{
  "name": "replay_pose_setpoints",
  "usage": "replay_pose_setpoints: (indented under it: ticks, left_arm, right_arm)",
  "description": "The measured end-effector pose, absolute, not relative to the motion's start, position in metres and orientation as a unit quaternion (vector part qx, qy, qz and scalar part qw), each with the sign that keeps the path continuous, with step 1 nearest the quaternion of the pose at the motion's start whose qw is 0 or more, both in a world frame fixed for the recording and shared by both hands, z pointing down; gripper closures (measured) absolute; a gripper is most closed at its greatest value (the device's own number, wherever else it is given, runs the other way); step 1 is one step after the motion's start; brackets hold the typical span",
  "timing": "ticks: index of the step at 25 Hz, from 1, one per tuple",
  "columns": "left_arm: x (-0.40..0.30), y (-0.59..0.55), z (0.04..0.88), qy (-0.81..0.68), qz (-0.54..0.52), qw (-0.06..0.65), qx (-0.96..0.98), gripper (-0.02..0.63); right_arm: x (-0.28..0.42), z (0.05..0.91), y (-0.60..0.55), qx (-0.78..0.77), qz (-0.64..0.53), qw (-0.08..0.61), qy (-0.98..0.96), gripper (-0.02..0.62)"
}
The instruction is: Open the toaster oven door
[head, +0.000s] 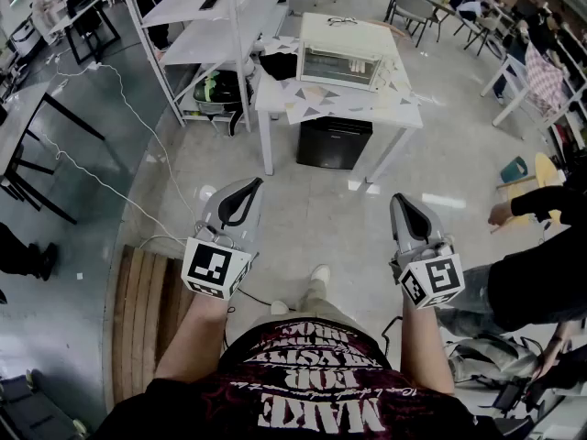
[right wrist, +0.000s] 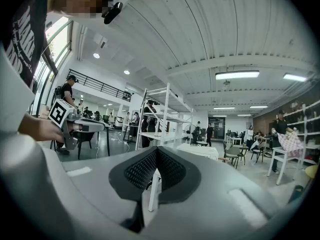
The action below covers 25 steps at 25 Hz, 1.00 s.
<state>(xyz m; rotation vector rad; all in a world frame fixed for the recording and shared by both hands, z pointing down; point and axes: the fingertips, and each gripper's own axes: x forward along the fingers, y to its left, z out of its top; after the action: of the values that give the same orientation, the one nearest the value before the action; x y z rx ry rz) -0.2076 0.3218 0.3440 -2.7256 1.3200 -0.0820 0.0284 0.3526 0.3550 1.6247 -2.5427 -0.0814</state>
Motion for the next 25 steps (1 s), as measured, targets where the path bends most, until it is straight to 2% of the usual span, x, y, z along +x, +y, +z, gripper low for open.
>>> replay_pose_setpoints:
  ticks: [14, 25]
  left_arm:
    - [-0.161, 0.295, 0.352, 0.409, -0.032, 0.039, -0.911, 0.604]
    - [-0.136, 0.233, 0.378, 0.41, -0.054, 0.018, -0.91, 0.604]
  right_arm:
    - [0.066, 0.356, 0.329, 0.544, -0.004, 0.046, -0.838, 0.569]
    - [0.091, 0.378, 0.27, 0.532, 0.029, 0.045, -0.845, 0.571]
